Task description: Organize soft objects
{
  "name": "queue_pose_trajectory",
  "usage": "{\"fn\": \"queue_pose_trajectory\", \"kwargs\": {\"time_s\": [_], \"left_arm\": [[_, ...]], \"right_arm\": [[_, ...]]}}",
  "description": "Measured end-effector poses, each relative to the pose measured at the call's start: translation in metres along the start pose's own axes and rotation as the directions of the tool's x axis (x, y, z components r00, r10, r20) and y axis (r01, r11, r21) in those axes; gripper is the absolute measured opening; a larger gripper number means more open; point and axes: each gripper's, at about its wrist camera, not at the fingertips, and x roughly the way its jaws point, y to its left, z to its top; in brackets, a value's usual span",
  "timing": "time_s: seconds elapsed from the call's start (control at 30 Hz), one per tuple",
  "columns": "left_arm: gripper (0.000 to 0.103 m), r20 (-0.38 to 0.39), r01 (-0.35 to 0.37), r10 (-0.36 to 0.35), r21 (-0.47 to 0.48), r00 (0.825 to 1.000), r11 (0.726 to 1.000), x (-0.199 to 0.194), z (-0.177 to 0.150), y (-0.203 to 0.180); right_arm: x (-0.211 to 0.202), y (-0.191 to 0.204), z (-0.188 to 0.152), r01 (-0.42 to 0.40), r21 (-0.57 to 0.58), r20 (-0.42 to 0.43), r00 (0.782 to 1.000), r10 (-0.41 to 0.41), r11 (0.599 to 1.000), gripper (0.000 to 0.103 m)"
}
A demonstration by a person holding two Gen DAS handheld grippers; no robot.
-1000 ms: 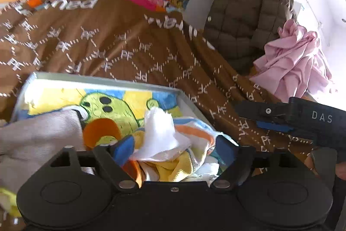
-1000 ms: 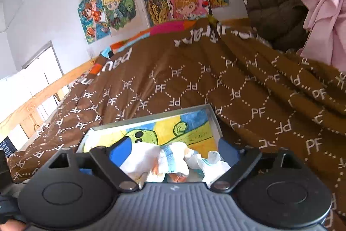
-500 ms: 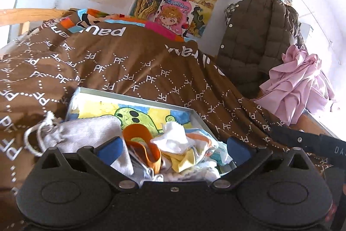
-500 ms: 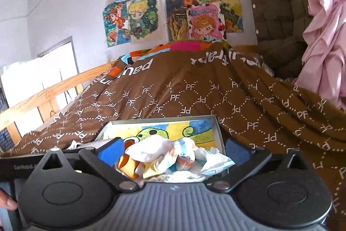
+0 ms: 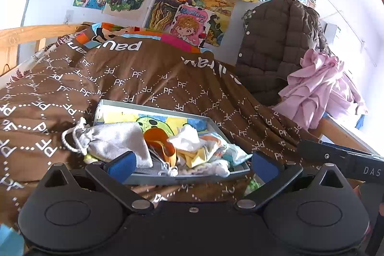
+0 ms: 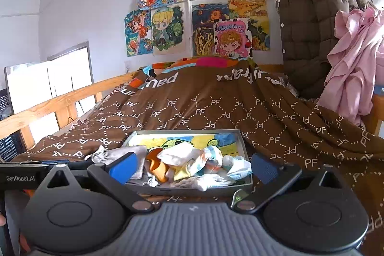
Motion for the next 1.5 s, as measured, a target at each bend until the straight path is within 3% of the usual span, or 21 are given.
{"fn": "queue_pose_trajectory", "kwargs": {"time_s": [0.4,0.83,1.13,1.3,1.5], "left_arm": [[0.102,0.031,-0.033,0.031,0.038,0.999,0.999,-0.053,-0.023,-0.018],[0.102,0.0,-0.059,0.059,0.034,0.998,0.998,-0.072,-0.054,-0.026],[0.102,-0.005,-0.121,0.121,0.006,0.993,0.993,-0.089,-0.076,-0.026],[0.102,-0.059,-0.214,0.213,-0.011,0.975,0.977,-0.09,-0.095,-0.021],[0.102,-0.099,-0.299,0.297,0.001,0.95,0.954,-0.094,-0.111,-0.015]], "right_arm": [[-0.04,0.016,-0.033,0.031,-0.005,-0.014,0.999,-0.031,1.0,0.103],[-0.071,0.016,-0.068,0.064,0.026,-0.042,0.997,-0.063,0.998,0.103],[-0.08,0.025,-0.091,0.07,0.019,-0.108,0.992,-0.067,0.997,0.103],[-0.077,0.033,-0.105,0.092,-0.004,-0.163,0.982,-0.092,0.996,0.103],[-0.079,0.037,-0.112,0.085,-0.017,-0.146,0.985,-0.087,0.996,0.103]]}}
